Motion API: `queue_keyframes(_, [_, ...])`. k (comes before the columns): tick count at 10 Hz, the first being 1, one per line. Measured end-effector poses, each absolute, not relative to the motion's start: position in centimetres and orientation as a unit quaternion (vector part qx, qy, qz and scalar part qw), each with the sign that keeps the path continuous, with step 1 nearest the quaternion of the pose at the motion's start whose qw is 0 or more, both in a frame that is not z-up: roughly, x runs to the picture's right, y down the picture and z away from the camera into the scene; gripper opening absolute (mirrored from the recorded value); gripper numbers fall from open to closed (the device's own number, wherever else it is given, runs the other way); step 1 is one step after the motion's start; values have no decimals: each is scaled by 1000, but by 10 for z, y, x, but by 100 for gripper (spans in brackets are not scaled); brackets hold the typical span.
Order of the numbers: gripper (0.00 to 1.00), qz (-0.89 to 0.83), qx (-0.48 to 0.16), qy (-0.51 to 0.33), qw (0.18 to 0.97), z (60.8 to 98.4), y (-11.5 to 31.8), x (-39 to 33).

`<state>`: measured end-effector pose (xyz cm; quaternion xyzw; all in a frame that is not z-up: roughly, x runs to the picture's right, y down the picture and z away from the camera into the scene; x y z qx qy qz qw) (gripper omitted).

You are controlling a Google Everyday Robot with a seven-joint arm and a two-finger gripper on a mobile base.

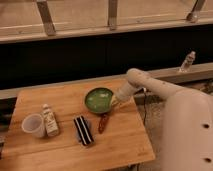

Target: Pick up the ceramic bowl

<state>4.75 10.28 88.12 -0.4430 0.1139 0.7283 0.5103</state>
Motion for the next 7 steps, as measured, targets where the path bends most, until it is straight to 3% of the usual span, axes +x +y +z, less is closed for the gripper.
queue_keyframes(7, [12, 717, -495, -50, 488, 757, 1, 16])
